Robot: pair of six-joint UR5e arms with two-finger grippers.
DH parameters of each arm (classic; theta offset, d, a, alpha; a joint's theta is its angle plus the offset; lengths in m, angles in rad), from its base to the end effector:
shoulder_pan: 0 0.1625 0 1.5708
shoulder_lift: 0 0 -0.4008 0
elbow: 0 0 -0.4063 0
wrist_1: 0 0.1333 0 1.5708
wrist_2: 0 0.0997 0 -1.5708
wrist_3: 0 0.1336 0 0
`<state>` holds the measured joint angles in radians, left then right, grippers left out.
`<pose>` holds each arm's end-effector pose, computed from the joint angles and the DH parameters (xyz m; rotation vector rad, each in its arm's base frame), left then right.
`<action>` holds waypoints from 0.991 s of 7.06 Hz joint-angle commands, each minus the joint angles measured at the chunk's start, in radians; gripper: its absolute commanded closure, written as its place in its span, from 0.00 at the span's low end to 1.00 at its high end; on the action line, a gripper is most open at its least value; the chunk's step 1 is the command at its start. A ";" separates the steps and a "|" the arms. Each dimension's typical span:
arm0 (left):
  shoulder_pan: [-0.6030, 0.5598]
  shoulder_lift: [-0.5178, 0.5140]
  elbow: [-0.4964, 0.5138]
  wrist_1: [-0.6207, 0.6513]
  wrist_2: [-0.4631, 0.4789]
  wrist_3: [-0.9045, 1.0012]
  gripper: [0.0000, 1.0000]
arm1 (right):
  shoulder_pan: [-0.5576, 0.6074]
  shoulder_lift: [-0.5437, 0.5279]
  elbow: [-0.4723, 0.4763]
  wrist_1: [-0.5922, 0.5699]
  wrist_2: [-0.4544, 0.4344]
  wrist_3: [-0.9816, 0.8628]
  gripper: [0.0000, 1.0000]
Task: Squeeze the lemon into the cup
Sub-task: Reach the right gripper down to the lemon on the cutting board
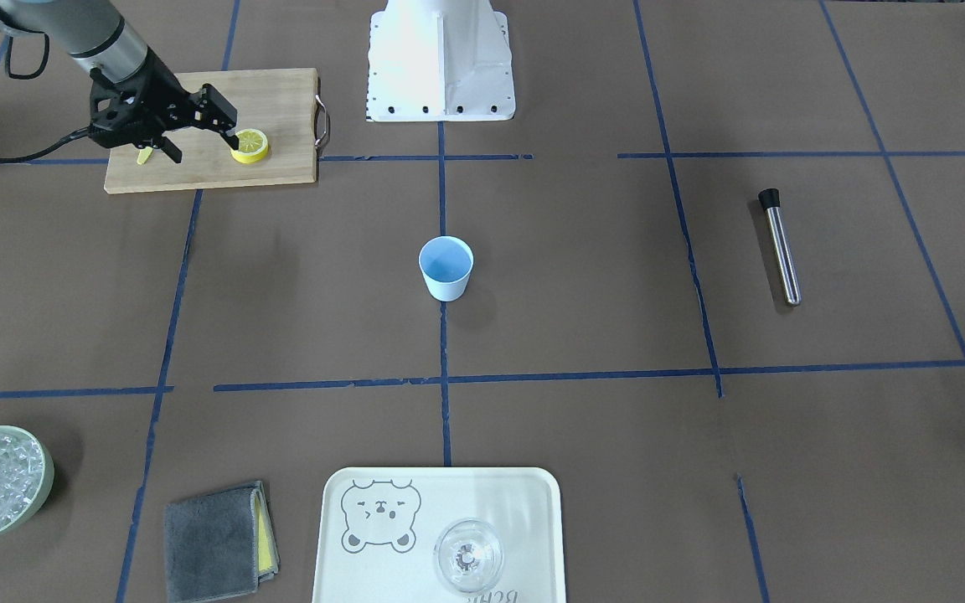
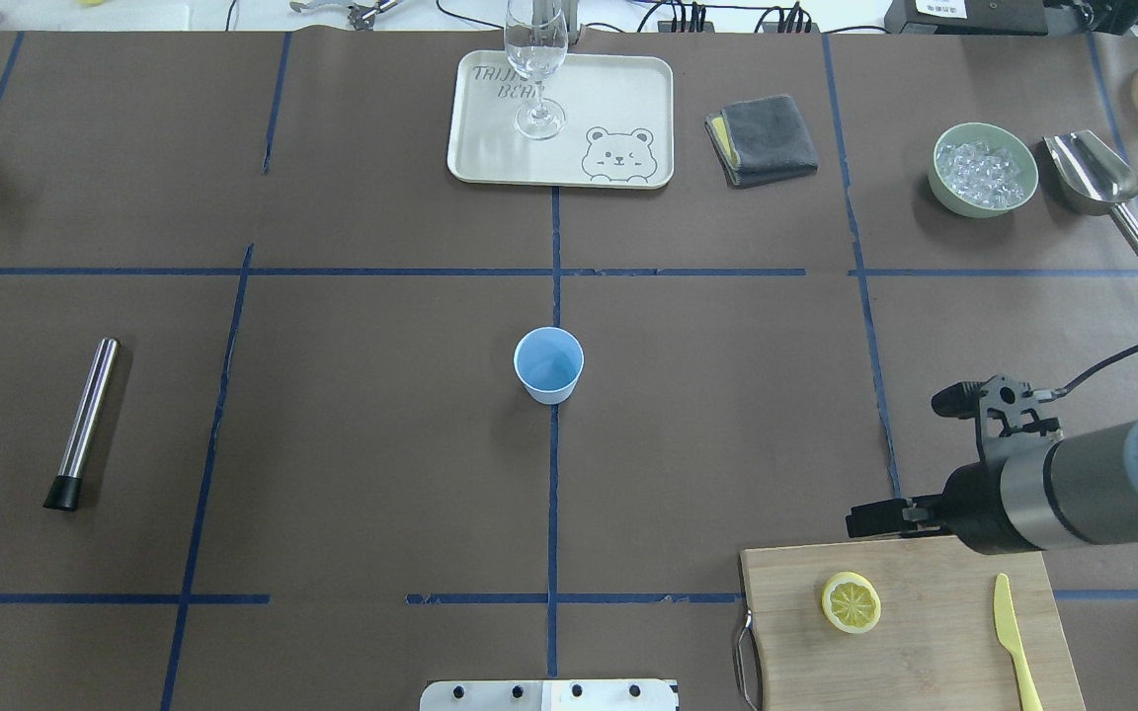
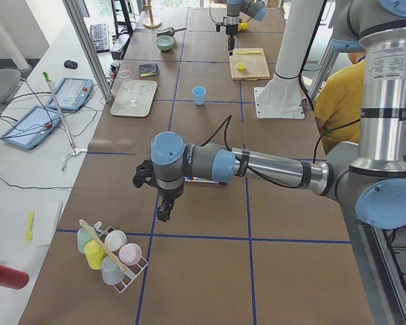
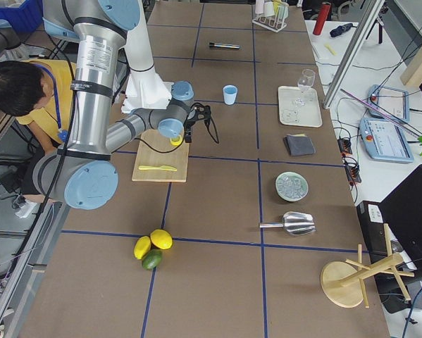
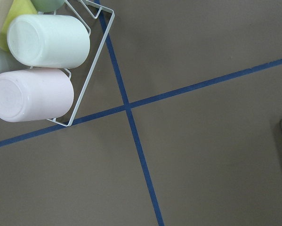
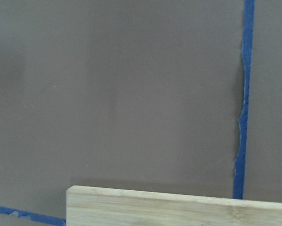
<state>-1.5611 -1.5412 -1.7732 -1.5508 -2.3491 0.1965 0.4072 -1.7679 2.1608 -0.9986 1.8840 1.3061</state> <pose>-0.0346 -0.5018 0.5721 0.2174 0.7619 0.2548 -0.3842 -0.2660 0.3904 0.0431 -0.9975 -0.0206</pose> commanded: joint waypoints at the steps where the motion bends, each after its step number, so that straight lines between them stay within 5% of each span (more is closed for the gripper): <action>1: 0.001 0.001 -0.003 -0.060 0.001 -0.008 0.00 | -0.195 -0.001 0.017 -0.009 -0.228 0.142 0.00; 3: 0.001 0.001 0.001 -0.060 0.001 -0.012 0.00 | -0.244 0.007 0.017 -0.101 -0.295 0.179 0.00; 7: 0.001 0.003 -0.003 -0.061 -0.001 -0.015 0.00 | -0.258 0.008 0.002 -0.107 -0.301 0.186 0.00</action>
<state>-1.5605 -1.5387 -1.7743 -1.6117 -2.3500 0.1822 0.1507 -1.7633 2.1668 -1.1051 1.5865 1.4913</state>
